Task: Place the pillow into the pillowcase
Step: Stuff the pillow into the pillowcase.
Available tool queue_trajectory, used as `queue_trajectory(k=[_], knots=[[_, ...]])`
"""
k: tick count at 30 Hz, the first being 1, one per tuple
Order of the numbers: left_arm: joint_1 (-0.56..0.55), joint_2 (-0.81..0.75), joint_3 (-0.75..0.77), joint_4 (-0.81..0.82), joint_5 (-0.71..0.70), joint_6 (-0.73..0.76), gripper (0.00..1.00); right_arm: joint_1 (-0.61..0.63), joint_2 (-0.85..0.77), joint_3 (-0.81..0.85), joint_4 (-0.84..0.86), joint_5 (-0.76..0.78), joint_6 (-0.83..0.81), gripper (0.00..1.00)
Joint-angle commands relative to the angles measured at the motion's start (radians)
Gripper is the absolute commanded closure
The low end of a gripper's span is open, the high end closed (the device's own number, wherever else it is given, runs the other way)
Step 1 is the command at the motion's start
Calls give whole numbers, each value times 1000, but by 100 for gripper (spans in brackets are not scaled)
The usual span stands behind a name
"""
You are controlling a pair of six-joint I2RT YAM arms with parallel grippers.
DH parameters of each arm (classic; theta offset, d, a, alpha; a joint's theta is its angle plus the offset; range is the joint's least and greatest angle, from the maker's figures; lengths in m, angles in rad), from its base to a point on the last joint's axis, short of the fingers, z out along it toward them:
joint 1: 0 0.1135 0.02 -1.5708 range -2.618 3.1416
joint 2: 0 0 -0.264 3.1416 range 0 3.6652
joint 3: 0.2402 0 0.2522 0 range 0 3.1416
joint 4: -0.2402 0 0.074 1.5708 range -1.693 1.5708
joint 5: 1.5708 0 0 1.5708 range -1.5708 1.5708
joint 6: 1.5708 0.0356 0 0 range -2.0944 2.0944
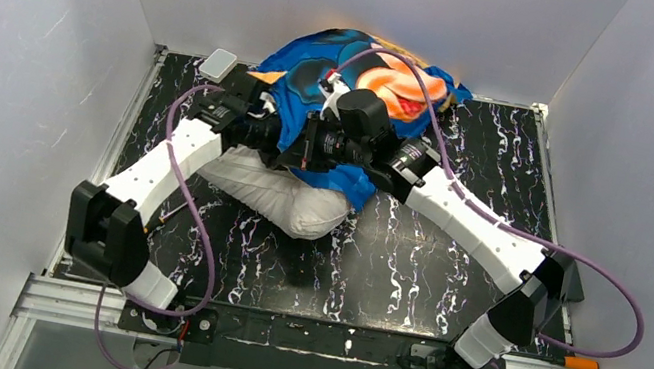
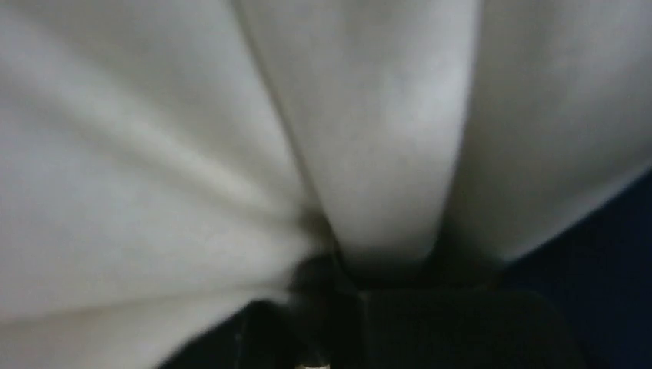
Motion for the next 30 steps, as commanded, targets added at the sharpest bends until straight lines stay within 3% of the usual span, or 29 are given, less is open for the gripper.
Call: queue_trajectory(k=[1,5,7,10,13,16,21,25,27,30], knots=[[-118,107,159,329,-3,-44,100,175,-108,8,330,-425,245,99],[-154,78,137,307,-10,-19,100,142,-37,129,187,-451,176,99],[-153,5,89,215,-48,30,99,117,-16,200,66,-430,110,99],[-143,-103,33,-15,-146,130,62,31,-31,188,0,-417,85,99],[-106,-243,-11,-250,-251,170,30,-79,-74,79,86,-430,146,99],[-34,-394,-59,-430,-300,170,15,-153,-84,8,145,-451,186,99],[92,-598,-169,-606,-257,173,3,-193,-48,12,124,-502,132,99],[131,-691,-336,-562,-189,142,2,-204,-40,8,156,-530,124,99],[146,-716,-432,-422,-123,131,2,-209,-33,10,178,-543,129,99],[177,-719,-592,-82,-14,63,2,-213,-15,38,161,-557,111,99]])
